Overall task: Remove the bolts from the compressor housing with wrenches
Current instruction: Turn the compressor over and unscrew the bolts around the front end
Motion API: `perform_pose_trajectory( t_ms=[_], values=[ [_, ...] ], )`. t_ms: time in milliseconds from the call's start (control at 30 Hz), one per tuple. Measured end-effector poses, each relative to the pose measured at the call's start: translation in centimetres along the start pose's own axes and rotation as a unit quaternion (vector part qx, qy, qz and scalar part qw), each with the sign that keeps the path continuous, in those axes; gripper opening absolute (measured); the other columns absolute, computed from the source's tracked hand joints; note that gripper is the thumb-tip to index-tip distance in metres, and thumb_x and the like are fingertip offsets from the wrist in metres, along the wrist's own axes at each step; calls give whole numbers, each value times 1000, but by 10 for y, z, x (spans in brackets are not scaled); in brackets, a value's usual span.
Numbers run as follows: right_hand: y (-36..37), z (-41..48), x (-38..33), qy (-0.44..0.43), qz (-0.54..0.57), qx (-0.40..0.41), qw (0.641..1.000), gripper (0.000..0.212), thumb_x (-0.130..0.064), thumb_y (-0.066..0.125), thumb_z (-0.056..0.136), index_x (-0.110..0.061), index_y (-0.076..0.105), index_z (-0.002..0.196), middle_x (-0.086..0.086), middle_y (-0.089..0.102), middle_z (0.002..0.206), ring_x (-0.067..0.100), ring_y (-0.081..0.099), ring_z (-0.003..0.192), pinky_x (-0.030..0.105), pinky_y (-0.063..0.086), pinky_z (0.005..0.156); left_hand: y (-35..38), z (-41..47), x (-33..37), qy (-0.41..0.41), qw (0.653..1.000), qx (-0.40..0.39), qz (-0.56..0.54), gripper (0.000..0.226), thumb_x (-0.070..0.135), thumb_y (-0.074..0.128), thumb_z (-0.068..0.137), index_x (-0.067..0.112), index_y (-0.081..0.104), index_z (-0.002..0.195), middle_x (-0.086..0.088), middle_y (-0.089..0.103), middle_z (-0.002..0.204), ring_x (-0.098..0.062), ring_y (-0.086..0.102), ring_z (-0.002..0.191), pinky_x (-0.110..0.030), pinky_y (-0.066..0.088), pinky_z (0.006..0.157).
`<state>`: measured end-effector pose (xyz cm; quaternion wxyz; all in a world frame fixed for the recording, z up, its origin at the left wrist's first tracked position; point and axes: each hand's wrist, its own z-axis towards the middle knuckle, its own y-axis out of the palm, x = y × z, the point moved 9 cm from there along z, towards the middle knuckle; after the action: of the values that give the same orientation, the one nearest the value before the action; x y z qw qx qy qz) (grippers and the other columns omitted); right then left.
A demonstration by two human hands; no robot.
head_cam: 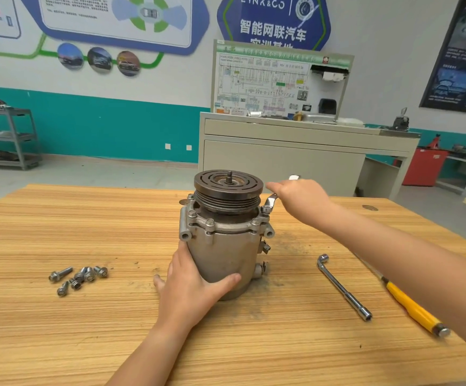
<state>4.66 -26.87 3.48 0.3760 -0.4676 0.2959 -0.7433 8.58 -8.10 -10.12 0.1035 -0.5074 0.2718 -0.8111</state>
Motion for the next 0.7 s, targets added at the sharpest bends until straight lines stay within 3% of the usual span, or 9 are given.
perform_pose_trajectory(
  t_ms=[167,233,267,333,367,400,500,600,700],
  values=[
    [5,10,-10,3,146,110,983,33,0,39,90,-9,58,116,9,65,108,30,61,93,33,44,64,0,0,0,-3,1000,2,-1,114,70,68,51,26,18,143,8,38,143,-16,33,134,-58,10,112],
    [5,5,7,71,207,145,965,27,-13,41,95,-11,58,116,11,69,96,31,63,84,31,44,62,0,0,1,-3,1000,3,-6,114,68,70,52,27,17,144,9,37,143,-16,33,135,-58,11,112],
    [5,-1,22,128,268,164,941,27,-21,42,97,-11,57,117,11,69,90,30,64,78,32,48,62,-1,0,1,-2,1000,4,-12,114,67,71,53,27,16,144,9,37,143,-16,32,135,-57,11,112],
    [4,-23,47,225,423,207,853,30,-26,41,98,-9,52,119,7,67,80,24,64,70,38,52,63,-1,0,1,-1,1000,2,-19,114,66,72,53,27,17,144,9,36,144,-16,32,135,-58,12,112],
    [1,-34,55,243,469,230,817,29,-25,41,98,-9,50,119,3,64,73,20,63,66,36,52,62,0,-1,1,-1,1000,-1,-22,114,66,73,52,27,18,144,9,37,143,-17,32,135,-58,12,112],
    [-4,-45,59,241,484,236,807,28,-24,40,98,-9,49,119,-1,59,66,16,60,60,31,51,57,0,-1,1,-2,1000,-3,-24,113,66,72,52,26,19,144,9,37,143,-17,33,135,-58,13,111],
    [-22,-68,49,159,421,183,874,33,-21,40,97,-19,48,129,-4,48,55,13,48,48,27,37,46,0,0,2,-5,1000,-8,-22,115,66,73,51,26,19,144,7,38,143,-18,33,134,-59,15,110],
    [-25,-87,31,117,280,72,950,42,-27,39,97,-33,37,138,2,58,67,21,53,60,33,41,53,-1,1,2,-7,1000,-5,-29,114,63,76,52,26,19,144,6,39,142,-19,35,134,-58,18,110],
    [-32,-99,19,116,131,42,984,47,-27,33,99,-41,19,142,-1,61,80,23,56,71,29,36,51,-2,0,2,-4,999,-3,-45,112,61,77,52,26,23,143,6,41,140,-19,37,132,-56,22,109]
  ],
)
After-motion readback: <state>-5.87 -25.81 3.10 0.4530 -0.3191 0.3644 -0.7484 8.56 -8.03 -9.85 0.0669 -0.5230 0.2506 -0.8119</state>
